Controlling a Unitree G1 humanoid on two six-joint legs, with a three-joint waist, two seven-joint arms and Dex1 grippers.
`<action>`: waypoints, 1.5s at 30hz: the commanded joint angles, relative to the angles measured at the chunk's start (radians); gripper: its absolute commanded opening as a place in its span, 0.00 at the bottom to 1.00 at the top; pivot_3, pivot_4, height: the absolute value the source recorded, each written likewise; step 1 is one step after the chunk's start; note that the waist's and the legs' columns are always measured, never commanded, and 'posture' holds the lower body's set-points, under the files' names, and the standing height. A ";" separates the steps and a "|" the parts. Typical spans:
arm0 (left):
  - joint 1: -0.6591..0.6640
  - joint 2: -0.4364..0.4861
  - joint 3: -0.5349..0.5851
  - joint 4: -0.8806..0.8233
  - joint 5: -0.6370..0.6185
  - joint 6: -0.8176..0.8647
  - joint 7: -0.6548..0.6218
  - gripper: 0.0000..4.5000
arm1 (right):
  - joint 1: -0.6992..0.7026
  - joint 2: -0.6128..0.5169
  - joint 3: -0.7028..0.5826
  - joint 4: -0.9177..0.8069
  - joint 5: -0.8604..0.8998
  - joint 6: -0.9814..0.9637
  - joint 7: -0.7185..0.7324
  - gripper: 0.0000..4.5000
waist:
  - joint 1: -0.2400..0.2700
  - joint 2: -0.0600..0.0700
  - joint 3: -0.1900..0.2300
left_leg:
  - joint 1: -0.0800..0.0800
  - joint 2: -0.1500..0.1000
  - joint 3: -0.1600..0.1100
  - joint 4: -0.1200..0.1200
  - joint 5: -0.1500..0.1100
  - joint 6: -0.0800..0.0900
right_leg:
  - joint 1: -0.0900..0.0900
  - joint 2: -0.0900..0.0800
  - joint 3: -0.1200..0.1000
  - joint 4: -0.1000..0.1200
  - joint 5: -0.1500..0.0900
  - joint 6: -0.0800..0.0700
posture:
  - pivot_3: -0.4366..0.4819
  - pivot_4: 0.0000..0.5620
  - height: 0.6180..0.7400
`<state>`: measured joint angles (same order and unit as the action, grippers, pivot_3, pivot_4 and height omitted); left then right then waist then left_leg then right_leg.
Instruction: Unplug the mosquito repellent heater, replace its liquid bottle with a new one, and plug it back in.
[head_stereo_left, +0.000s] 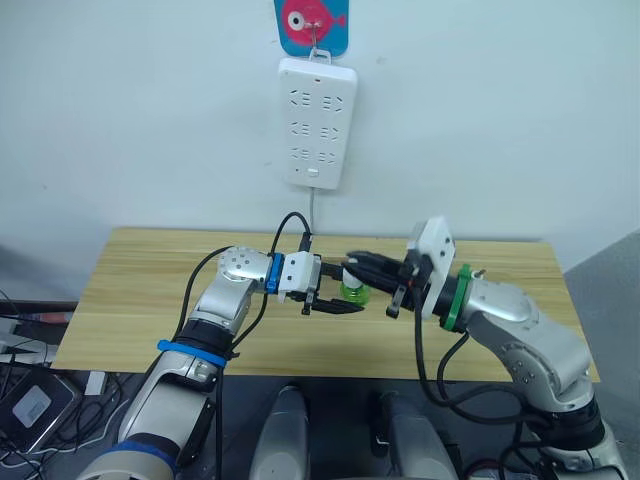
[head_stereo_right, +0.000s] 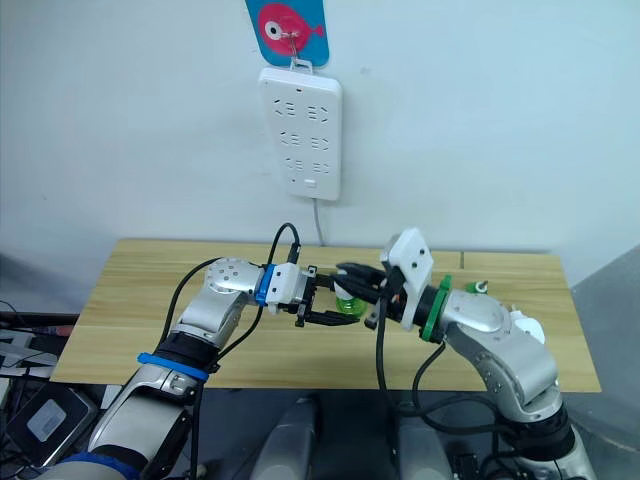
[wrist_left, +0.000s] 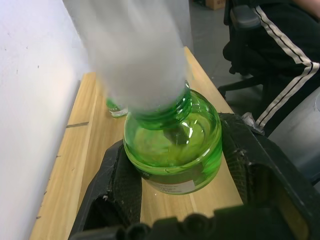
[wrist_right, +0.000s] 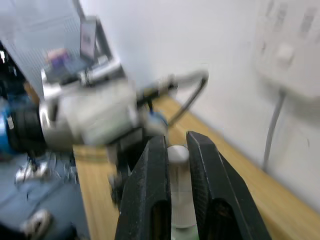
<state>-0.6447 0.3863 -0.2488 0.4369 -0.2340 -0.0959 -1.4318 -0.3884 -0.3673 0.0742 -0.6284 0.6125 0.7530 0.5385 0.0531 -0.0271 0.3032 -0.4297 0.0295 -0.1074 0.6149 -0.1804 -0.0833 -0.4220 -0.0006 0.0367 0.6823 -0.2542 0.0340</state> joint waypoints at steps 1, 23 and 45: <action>0.002 0.005 0.009 -0.018 0.000 -0.015 0.000 0.49 | -0.061 0.000 -0.106 -0.085 0.111 0.050 -0.065 0.04 | 0.000 0.000 0.000 | 0.000 0.000 0.000 0.000 0.000 0.000 | 0.000 0.000 0.000 0.000 0.000 0.000 | 0.73 0.42 1.00; 0.064 0.065 0.068 -0.155 -0.019 0.118 0.121 0.49 | 0.140 0.135 -0.131 0.795 -0.446 -0.759 -0.320 0.04 | -0.009 0.002 0.011 | 0.002 0.000 0.002 -0.001 0.000 0.001 | 0.000 0.001 0.002 0.001 -0.003 0.005 | 0.79 0.66 1.00; 0.073 0.072 0.056 -0.211 -0.021 0.144 0.136 0.49 | 0.124 0.123 -0.143 0.984 -0.528 -0.986 -0.265 0.68 | 0.001 0.010 0.039 | 0.002 0.000 0.004 -0.006 0.000 0.001 | -0.001 0.000 0.004 -0.001 -0.003 0.005 | 0.77 0.64 1.00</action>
<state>-0.5649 0.4651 -0.1904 0.2304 -0.2498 0.0710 -1.2976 -0.2785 -0.2184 -0.0711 0.4443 0.0994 -0.2251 0.2614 0.0539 -0.0172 0.3425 -0.4279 0.0297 -0.1038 0.6092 -0.1802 -0.0821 -0.4238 -0.0003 0.0410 0.6807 -0.2577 0.0386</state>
